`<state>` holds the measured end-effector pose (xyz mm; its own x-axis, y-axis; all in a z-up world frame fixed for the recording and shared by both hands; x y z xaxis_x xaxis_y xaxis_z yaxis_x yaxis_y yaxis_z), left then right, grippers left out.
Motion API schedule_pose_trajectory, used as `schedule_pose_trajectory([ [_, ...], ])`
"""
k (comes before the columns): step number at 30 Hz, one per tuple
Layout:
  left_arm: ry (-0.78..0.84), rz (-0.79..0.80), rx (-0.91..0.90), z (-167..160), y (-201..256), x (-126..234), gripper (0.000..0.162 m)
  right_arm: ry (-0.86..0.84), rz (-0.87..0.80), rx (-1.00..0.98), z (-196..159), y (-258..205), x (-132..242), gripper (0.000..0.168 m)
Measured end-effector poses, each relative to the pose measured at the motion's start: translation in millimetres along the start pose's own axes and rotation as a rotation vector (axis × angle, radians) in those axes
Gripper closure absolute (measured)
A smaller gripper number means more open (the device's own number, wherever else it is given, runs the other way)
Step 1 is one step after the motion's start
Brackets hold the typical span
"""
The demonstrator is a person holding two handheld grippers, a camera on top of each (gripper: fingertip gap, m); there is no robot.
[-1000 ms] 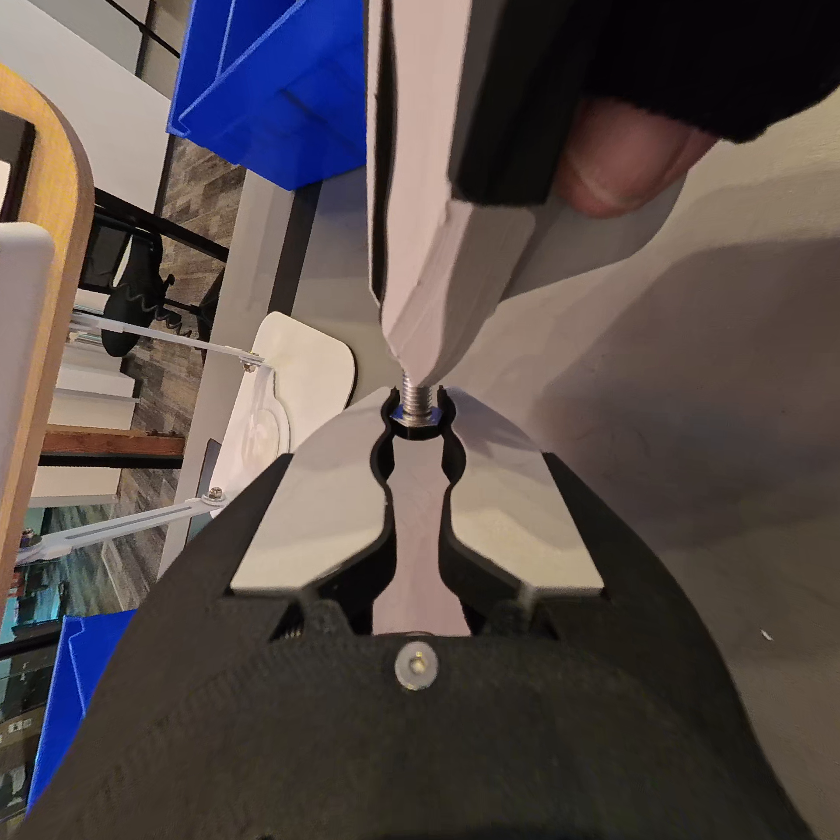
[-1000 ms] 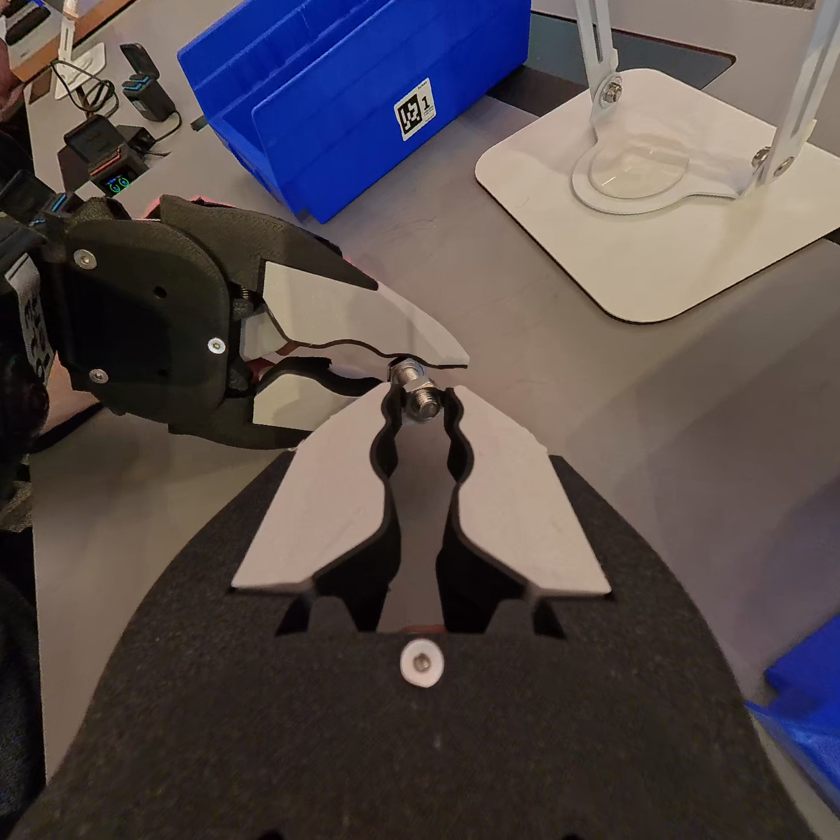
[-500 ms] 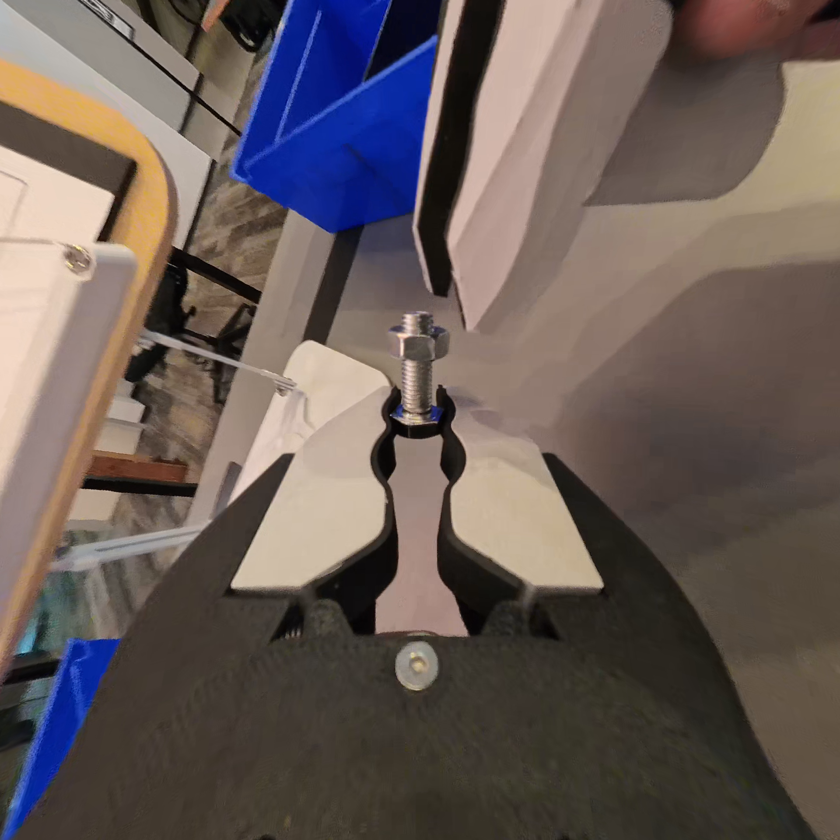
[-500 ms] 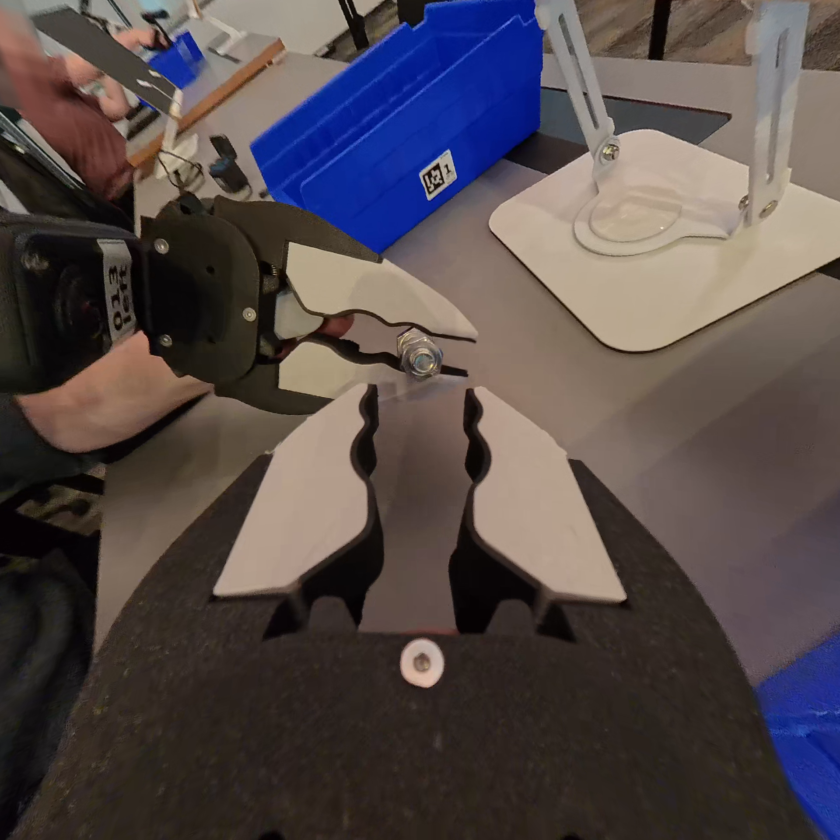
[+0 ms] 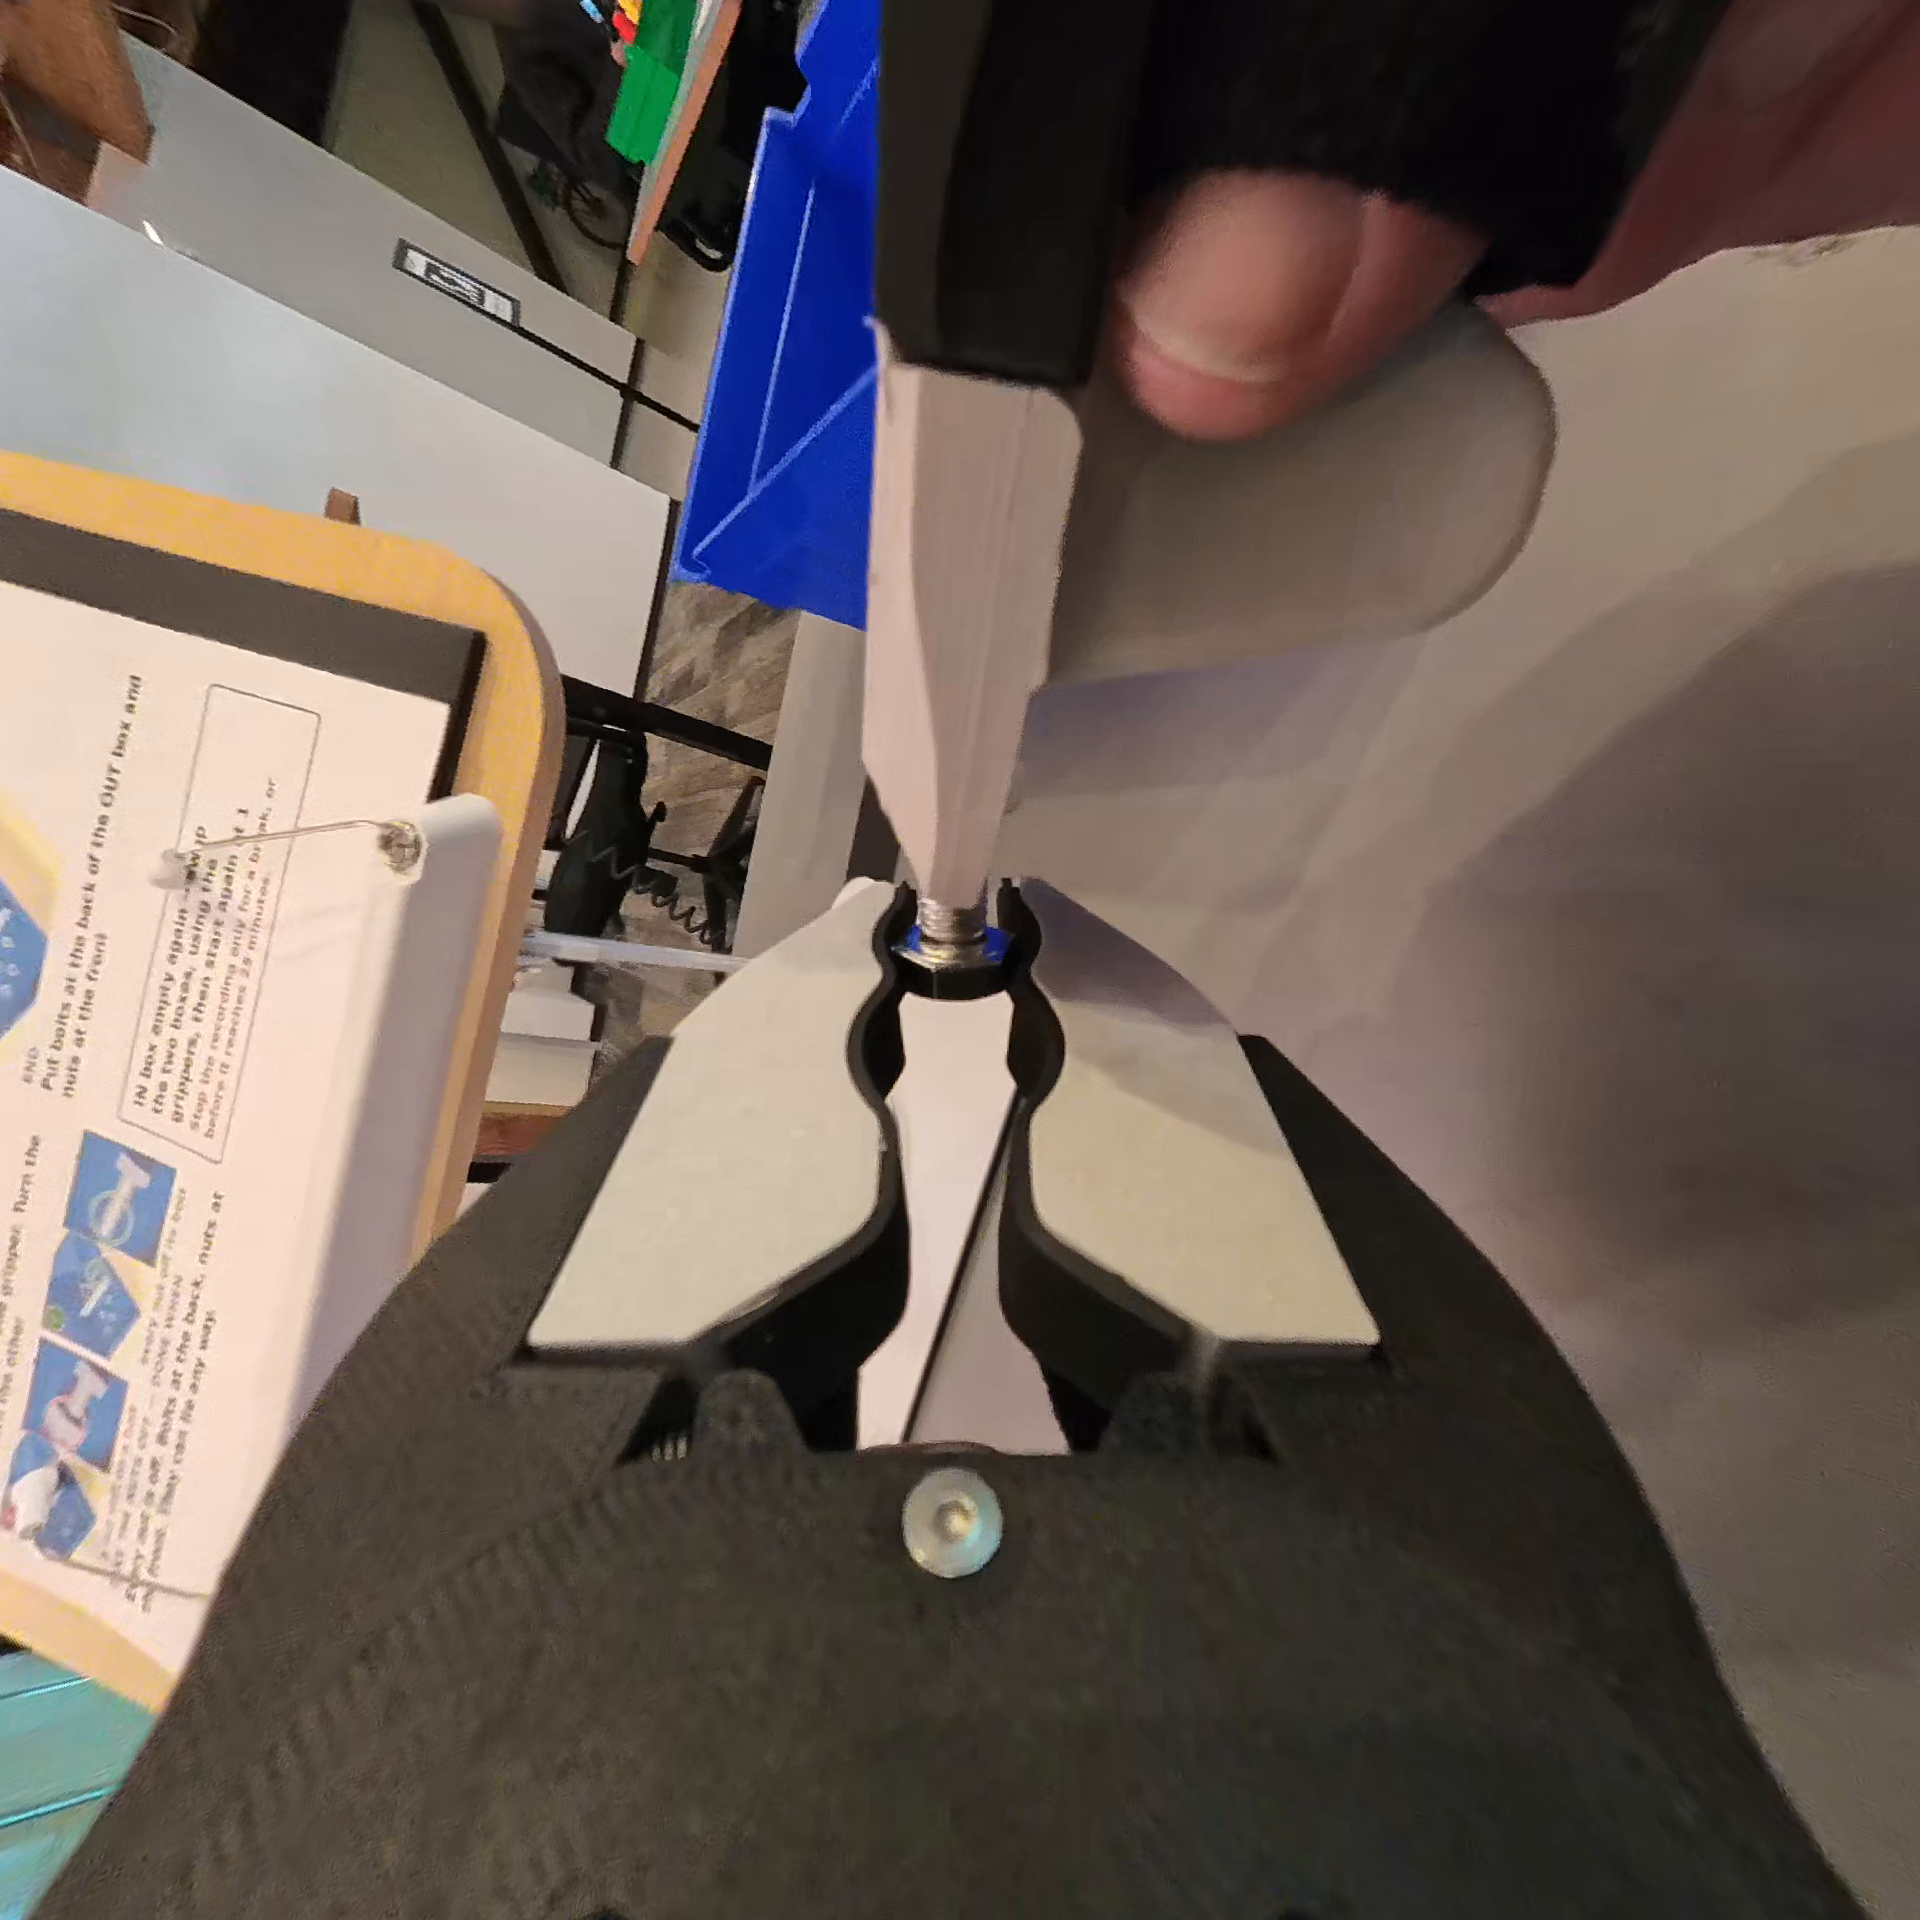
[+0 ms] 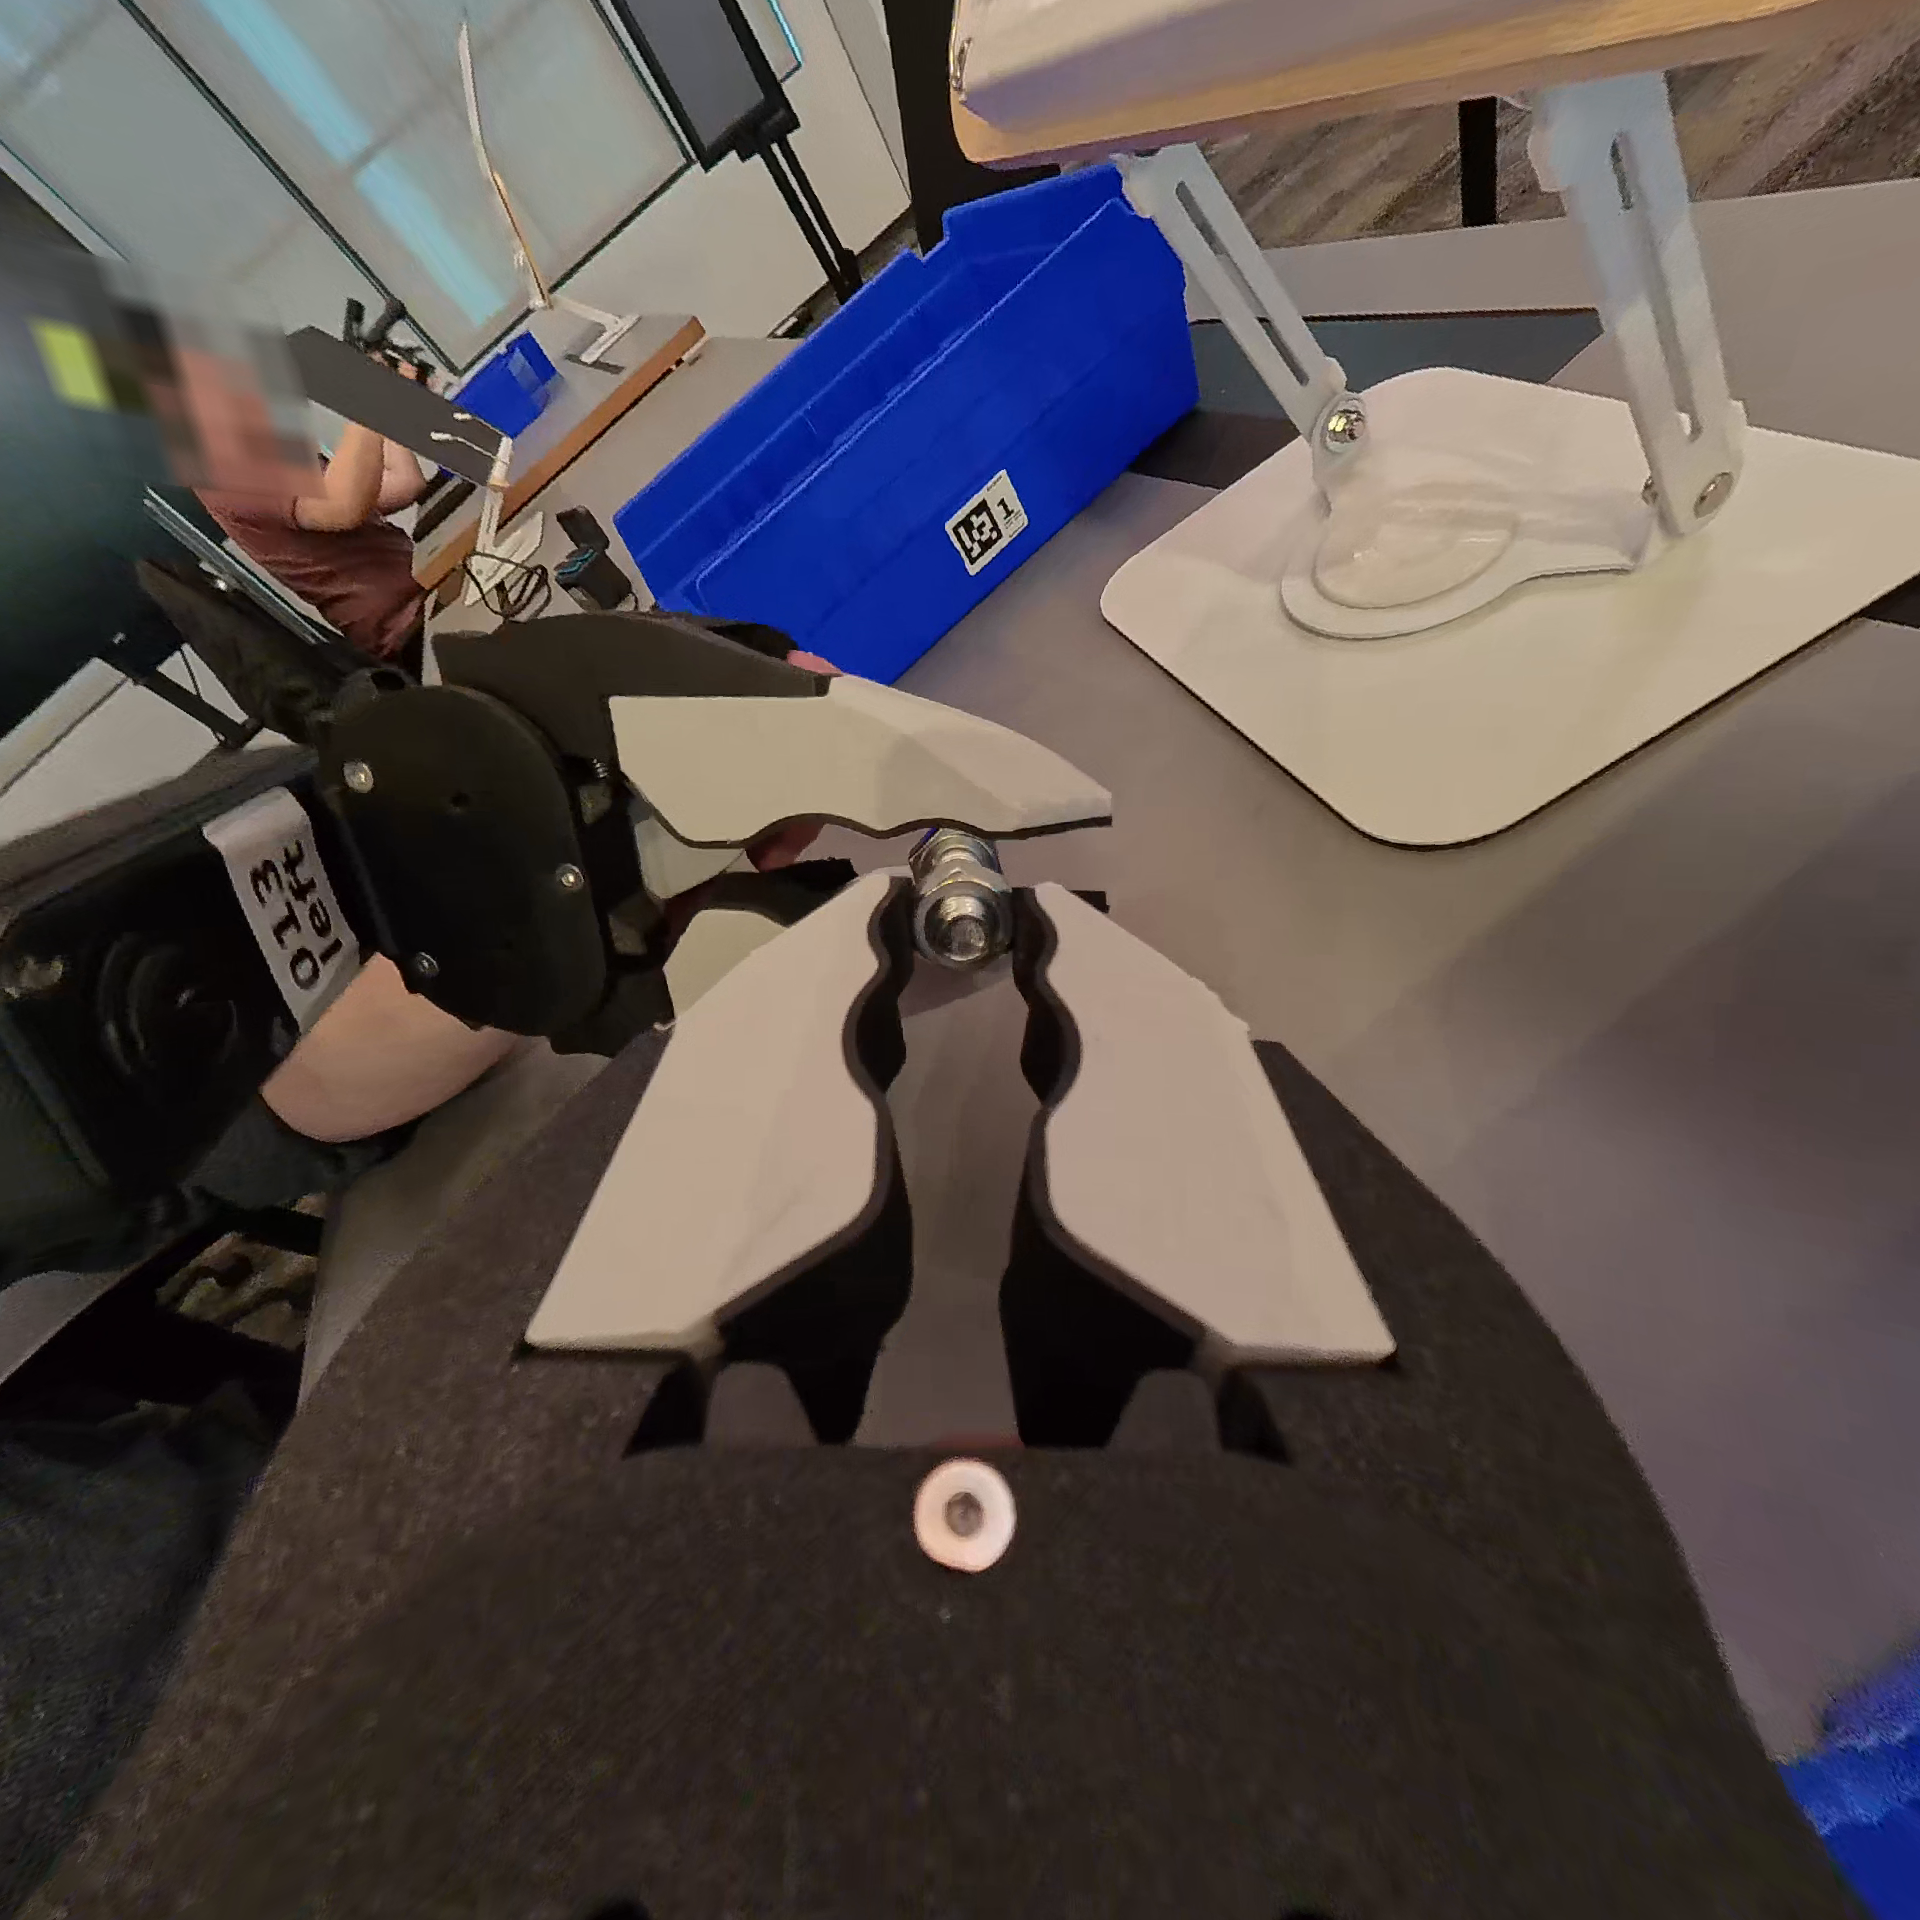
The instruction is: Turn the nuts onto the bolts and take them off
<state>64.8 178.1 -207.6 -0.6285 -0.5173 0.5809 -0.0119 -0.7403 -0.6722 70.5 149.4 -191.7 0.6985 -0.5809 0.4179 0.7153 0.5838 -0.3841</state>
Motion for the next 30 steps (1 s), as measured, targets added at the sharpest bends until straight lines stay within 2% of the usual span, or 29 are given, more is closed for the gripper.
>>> schedule_pose_trajectory([
  [1,0.004,-0.025,0.021,-1,1,0,0.147,-0.002,-0.004,0.016,0,-1,-1,0.15],
  [4,0.058,-0.108,0.081,2,3,3,0.147,-0.002,-0.016,0.122,3,-5,2,0.15],
  [7,0.102,-0.215,0.13,5,9,8,0.147,-0.038,-0.054,0.348,2,-10,5,0.15],
  [10,0.189,-0.388,0.2,11,21,14,0.147,-0.085,-0.067,0.688,-3,-17,11,0.15],
  [14,0.279,-0.689,0.264,21,51,25,0.147,-0.159,-0.062,1.375,-19,-27,21,0.15],
  [17,0.303,-0.755,0.286,23,60,25,0.147,-0.241,-0.048,1.497,-22,-25,22,0.15],
  [18,0.313,-0.753,0.3,23,59,25,0.147,-0.237,-0.059,1.471,-19,-25,21,0.146],
  [19,0.32,-0.743,0.307,22,56,25,0.147,-0.223,-0.066,1.421,-16,-26,21,0.132],
  [21,0.294,-0.664,0.308,16,46,21,0.147,-0.178,-0.077,1.272,-7,-27,24,0.125],
  [25,0.239,-0.474,0.283,11,26,16,0.147,-0.116,-0.128,0.744,12,-13,27,0.132],
  [28,0.18,-0.344,0.231,11,18,13,0.147,-0.13,-0.096,0.365,7,-1,25,0.133],
  [30,0.124,-0.226,0.194,10,10,10,0.147,-0.128,-0.046,0.182,3,1,24,0.134],
])
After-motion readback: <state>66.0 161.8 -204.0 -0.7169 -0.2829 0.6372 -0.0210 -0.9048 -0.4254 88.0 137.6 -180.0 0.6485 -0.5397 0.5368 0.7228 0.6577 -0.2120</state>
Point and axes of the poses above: each gripper's, where its closed fingertips meet, x back along the fingers, z out of its top, y = z × x across the jaws, the point moved 1 cm from there along x, back along the fingers, and after that the axes turned 15 degrees about -z, right-handed, at the moved point
